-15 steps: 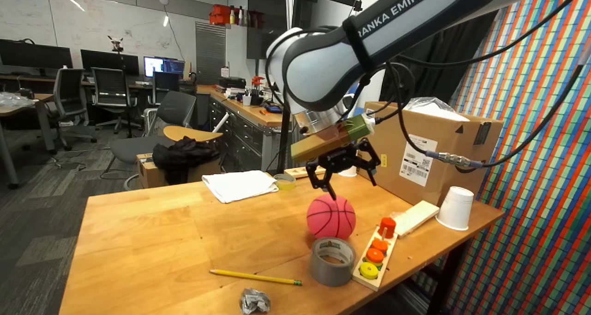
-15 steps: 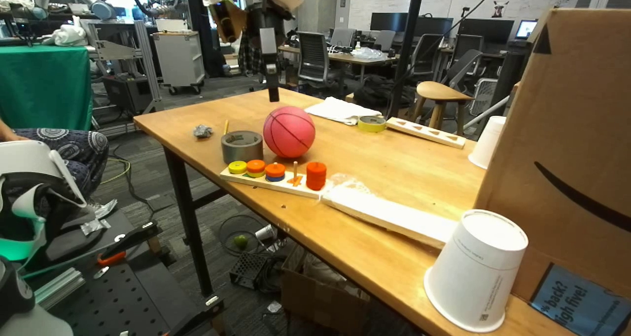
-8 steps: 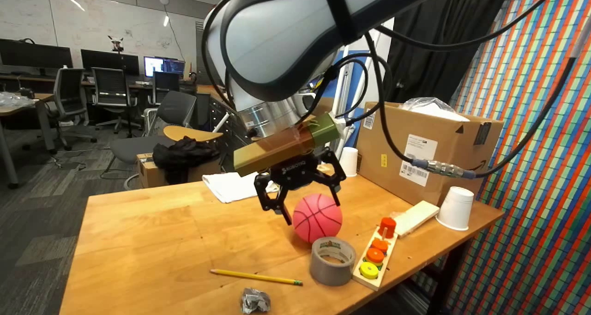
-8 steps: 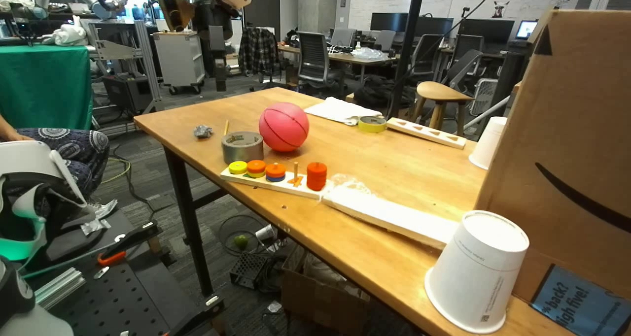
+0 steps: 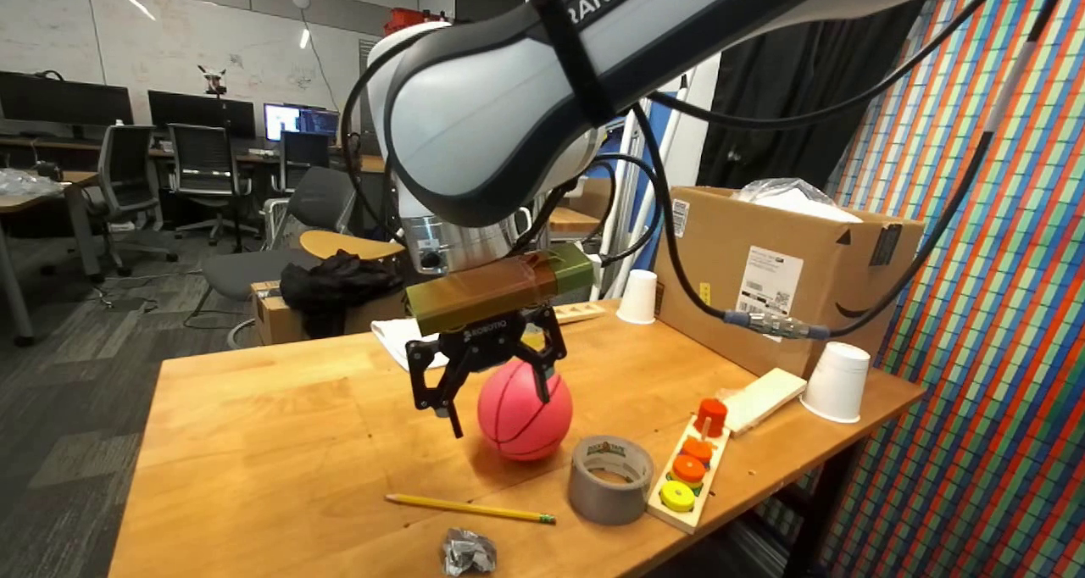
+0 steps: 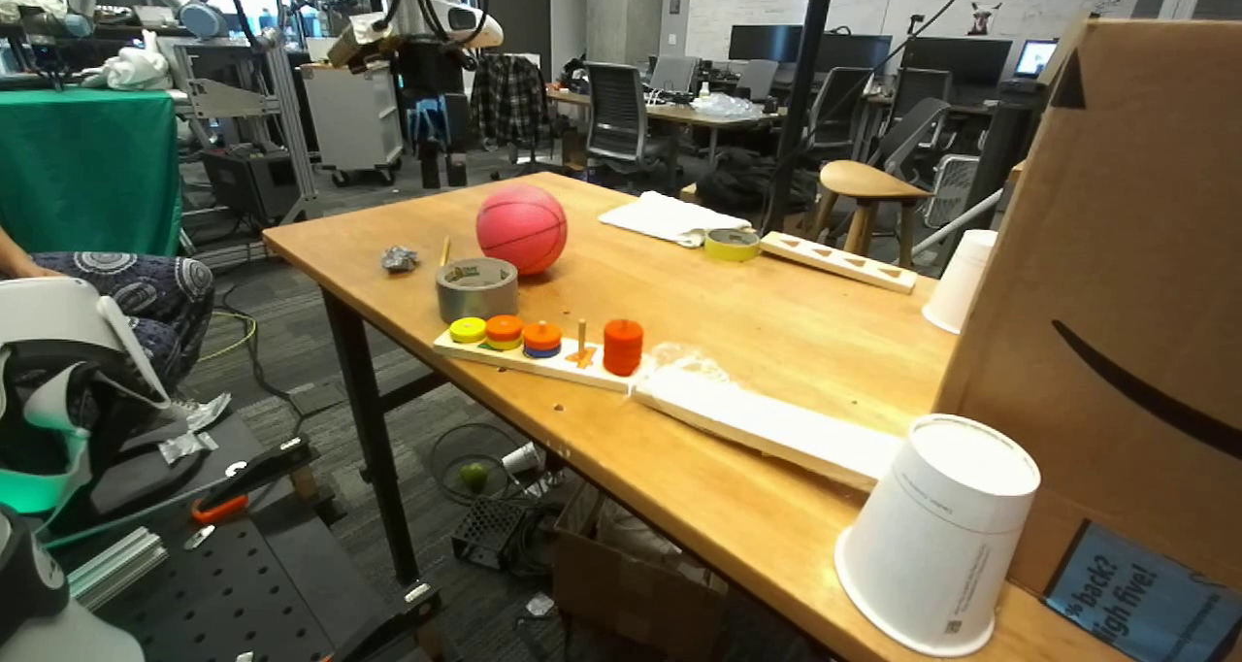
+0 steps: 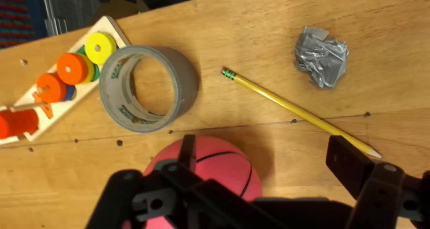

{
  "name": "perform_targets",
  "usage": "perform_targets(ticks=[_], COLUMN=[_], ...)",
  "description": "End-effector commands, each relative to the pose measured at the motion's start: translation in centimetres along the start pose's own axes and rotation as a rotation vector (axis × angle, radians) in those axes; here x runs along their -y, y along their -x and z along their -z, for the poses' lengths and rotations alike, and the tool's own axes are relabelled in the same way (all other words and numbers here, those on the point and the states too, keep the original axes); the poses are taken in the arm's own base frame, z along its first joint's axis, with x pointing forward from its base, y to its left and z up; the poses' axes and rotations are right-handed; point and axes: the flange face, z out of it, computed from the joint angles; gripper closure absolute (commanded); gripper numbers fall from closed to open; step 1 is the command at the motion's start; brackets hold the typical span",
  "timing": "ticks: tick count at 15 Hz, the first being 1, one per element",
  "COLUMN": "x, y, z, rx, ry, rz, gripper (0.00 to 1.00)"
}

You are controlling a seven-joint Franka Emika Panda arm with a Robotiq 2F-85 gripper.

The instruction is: Push the ball to the right

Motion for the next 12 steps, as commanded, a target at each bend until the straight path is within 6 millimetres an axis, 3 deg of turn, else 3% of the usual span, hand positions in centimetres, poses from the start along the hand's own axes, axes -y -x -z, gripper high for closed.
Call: perform_targets(ticks=[1, 5, 9, 12], x=[1.6, 4.5, 7.7, 8.8], y=[-0.4, 0.1, 2.7, 3.4], z=[0.5, 0.7, 2.0, 2.3], rx=[-0.056, -0.101, -0.101, -0.094], ry=[-0.087, -0.174, -0.238, -0.280], rz=[0.167, 0.348, 0.548, 0.702], gripper=[0.00, 0.00, 0.00, 0.00])
